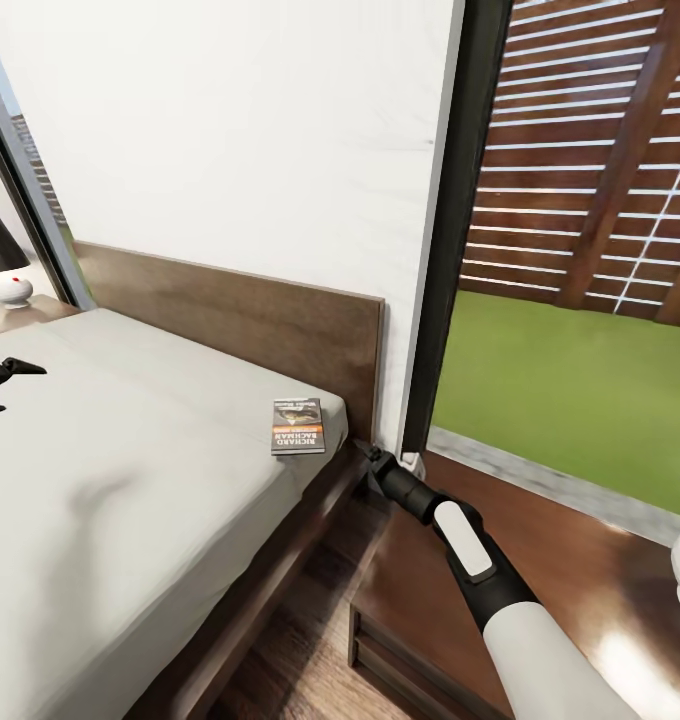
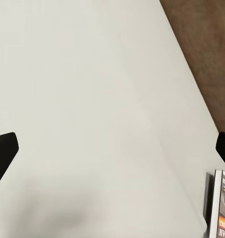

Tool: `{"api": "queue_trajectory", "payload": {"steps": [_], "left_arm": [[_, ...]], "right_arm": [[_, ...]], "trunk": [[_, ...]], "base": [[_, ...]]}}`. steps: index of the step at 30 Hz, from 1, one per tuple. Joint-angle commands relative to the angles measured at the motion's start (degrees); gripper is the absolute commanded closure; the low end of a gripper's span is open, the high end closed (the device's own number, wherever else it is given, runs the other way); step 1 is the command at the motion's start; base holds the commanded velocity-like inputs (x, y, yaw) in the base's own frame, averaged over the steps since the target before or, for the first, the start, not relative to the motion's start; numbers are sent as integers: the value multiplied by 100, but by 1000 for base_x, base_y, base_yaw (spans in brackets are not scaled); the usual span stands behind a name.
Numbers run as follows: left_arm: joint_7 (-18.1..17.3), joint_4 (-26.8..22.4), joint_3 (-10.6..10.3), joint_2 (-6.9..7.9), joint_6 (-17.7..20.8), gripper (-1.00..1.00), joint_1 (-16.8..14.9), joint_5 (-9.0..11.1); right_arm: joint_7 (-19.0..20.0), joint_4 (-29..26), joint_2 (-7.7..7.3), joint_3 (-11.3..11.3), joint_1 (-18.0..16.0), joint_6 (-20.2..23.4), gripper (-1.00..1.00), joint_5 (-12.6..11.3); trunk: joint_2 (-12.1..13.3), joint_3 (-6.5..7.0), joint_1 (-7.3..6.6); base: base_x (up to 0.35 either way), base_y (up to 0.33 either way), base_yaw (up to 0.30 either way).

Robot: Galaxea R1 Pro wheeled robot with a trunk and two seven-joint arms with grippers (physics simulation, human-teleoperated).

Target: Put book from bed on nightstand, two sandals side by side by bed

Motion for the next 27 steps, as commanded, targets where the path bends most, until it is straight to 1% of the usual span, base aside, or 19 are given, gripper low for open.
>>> {"api": "queue_trajectory", "payload": {"steps": [1, 19, 22, 27], "left_arm": [[-54, 2, -47, 9, 0, -100, -6, -23], [-54, 6, -47, 11, 0, -100, -6, -25], [-54, 6, -47, 13, 0, -100, -6, -25], [-56, 5, -47, 38, 0, -100, -7, -27]], "right_arm": [[-11, 1, 1, -3, -3, 22, -100, -30], [-62, 1, 1, 3, -4, 4, -100, -35], [-63, 1, 1, 0, -3, -7, -100, -40], [-63, 1, 1, -2, -3, -16, -100, -56]], "trunk": [[-2, -6, -1], [-2, -6, -1], [-2, -6, -1], [-2, -6, -1]], "base": [[0, 0, 0], [0, 0, 3], [0, 0, 84], [0, 0, 189]]}}
